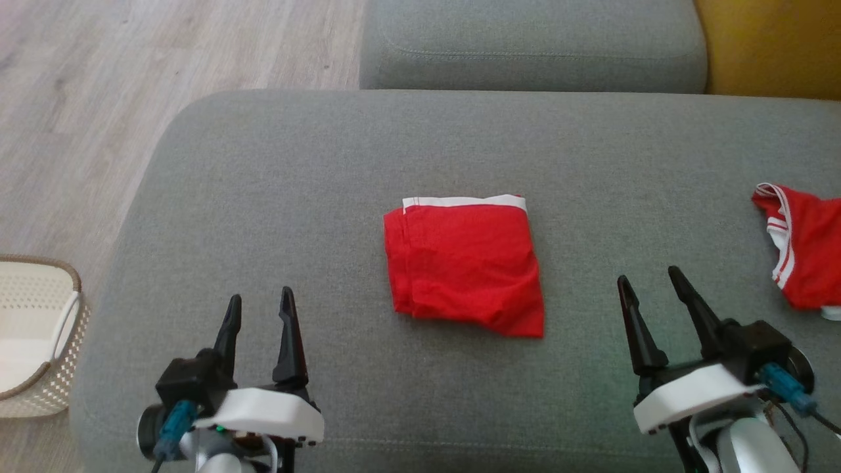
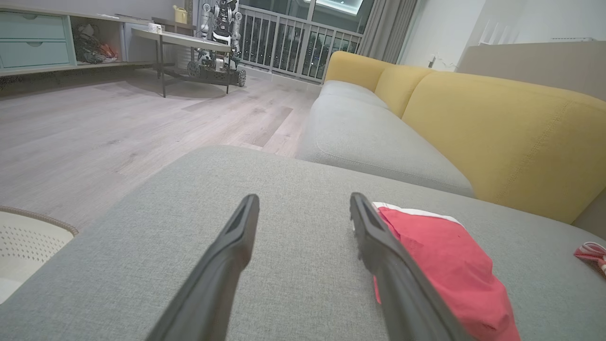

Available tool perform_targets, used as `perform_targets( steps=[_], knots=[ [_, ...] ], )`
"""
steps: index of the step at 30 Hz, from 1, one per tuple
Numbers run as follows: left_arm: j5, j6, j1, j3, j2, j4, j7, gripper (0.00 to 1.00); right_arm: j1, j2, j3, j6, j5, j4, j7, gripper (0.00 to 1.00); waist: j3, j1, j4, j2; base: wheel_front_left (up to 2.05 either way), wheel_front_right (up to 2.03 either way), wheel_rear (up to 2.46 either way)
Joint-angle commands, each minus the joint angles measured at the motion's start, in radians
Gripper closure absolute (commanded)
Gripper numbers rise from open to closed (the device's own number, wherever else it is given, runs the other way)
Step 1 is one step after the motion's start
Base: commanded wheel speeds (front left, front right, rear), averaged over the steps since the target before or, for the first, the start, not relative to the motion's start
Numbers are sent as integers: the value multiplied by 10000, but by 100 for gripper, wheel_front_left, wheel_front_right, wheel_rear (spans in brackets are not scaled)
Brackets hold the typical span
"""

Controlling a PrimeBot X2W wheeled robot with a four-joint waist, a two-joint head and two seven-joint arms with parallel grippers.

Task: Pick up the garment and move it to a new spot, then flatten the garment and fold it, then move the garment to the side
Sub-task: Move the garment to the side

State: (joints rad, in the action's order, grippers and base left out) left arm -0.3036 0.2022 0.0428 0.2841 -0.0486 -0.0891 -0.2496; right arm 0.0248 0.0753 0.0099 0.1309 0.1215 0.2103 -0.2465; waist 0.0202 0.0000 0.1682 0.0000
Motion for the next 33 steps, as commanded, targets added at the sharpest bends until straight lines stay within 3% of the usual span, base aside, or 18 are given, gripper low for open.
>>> perform_targets(
  steps=[1,9,16,25,33],
  knots=[
    [-54,-7,-320,-226,-16,377,-122,0,300,-15,139,-2,-91,-444,16,0,-47,0,24,0,0,0,0],
    [39,-39,-610,147,-16,396,-122,0,804,-71,94,-2,132,-238,599,0,-575,0,362,0,0,0,0],
    [77,111,-958,553,-16,442,-122,0,1744,-76,509,-2,1301,230,1314,0,-1383,0,861,0,0,0,0],
    [63,323,-1508,1106,-16,490,-122,0,3173,472,782,-2,3348,1937,2239,0,-2153,0,1497,0,0,0,0],
    [-8,466,-1650,1339,-16,469,-122,0,3808,646,1157,-2,3649,3273,2688,0,-2412,0,1858,0,0,0,0]
  ],
)
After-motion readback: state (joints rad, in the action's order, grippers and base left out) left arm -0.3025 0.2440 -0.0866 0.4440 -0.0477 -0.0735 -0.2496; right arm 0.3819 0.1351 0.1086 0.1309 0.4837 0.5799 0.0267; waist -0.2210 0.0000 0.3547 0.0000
